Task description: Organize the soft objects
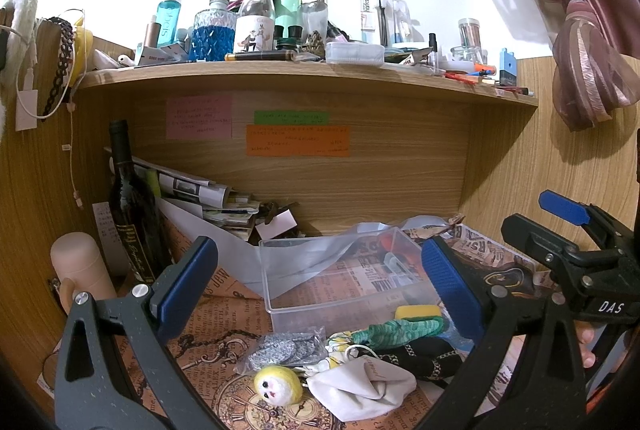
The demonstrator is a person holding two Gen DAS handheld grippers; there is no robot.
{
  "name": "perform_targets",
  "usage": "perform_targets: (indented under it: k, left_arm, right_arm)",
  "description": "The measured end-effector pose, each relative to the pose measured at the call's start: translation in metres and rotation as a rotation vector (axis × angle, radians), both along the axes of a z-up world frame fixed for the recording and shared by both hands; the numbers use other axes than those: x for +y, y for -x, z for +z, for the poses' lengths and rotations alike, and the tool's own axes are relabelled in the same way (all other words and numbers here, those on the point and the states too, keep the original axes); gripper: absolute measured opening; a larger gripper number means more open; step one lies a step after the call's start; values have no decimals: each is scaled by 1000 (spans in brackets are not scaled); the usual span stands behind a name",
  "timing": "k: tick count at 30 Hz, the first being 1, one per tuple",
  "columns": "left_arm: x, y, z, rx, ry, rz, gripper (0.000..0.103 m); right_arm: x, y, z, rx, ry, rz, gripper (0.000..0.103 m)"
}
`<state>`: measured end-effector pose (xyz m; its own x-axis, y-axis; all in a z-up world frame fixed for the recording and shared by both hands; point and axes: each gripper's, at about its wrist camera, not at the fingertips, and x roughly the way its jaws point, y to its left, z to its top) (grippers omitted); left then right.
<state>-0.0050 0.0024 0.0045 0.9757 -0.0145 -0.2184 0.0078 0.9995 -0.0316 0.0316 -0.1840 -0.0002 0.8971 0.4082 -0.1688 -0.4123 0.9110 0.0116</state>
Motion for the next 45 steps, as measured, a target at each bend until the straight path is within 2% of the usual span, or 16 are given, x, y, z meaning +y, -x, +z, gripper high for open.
perform_targets:
  k: [11,17,21,30,35,37,39,43,45]
  left_arm:
    - [-3,-1,-1,2,0,-3,103]
    - [0,-7,-9,36,1,-16,103]
    - [6,-15,-20,95,0,-17,103]
    - [35,-39,-64,266,41,28,103]
    - [48,-47,-91,360,60,43,103]
    - [51,-49,-100,391,66,43,99]
    - [54,-51,-107,425,68,39,88]
    - [59,-53,-120,474,104,24,82]
    - [59,-55,-126,494,119,6,74]
  right_arm:
    - [0,0,0,3,-1,0,103]
    - [-1,-4,-3,15,-2,1,103]
    - [-4,-12,-9,41,-4,1,103]
    - [-12,-39,-46,201,13,22,103]
    - [-8,-49,-65,283,40,51,96]
    - [-5,-53,-74,321,52,67,93]
    - [-2,-58,-79,348,59,79,88]
    - [7,-66,-92,413,68,123,75]
    - [11,-68,-95,429,73,141,69]
